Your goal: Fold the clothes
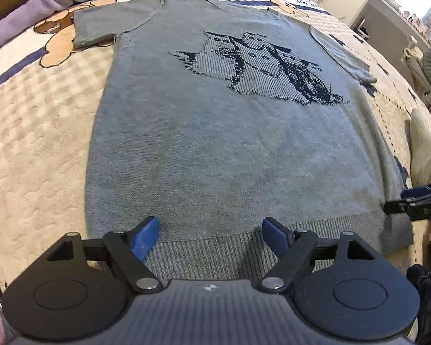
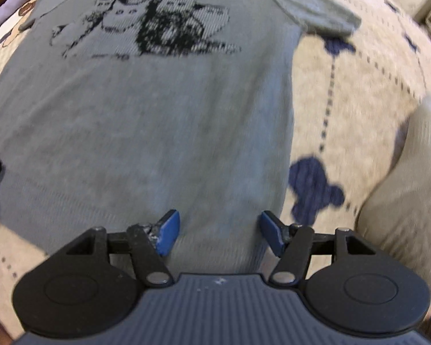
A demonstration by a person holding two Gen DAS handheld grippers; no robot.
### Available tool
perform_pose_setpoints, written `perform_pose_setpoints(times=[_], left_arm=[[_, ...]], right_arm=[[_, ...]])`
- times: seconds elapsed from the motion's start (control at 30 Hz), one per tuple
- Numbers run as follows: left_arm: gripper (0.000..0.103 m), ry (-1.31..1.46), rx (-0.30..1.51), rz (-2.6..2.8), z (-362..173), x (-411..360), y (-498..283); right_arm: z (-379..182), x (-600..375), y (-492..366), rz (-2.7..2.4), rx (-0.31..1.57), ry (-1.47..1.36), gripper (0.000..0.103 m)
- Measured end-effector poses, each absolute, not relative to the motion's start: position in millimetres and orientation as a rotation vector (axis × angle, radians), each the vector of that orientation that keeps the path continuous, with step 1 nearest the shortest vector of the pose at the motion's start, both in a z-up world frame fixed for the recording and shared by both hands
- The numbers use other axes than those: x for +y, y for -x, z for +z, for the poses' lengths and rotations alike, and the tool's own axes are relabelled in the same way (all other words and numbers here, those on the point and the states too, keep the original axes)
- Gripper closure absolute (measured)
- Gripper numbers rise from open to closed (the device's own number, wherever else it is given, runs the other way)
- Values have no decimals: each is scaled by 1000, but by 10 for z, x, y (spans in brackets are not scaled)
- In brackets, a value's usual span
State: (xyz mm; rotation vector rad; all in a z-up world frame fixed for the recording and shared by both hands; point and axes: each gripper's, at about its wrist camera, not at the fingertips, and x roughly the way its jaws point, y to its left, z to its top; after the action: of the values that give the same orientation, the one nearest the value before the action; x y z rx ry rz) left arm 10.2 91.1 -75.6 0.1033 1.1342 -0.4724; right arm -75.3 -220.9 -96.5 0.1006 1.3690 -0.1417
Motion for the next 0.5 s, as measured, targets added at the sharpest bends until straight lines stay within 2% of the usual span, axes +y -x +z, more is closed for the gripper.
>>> perform_pose_setpoints(times=[0.3, 0.5], left_arm=[[23, -84, 1129, -468, -750, 934, -84], [23, -77, 1121, -469, -741, 946, -67]], right_arm=[[-903, -2112, 948, -135, 1386, -155, 37], [-769, -2107, 953, -142, 1323, -200, 38]])
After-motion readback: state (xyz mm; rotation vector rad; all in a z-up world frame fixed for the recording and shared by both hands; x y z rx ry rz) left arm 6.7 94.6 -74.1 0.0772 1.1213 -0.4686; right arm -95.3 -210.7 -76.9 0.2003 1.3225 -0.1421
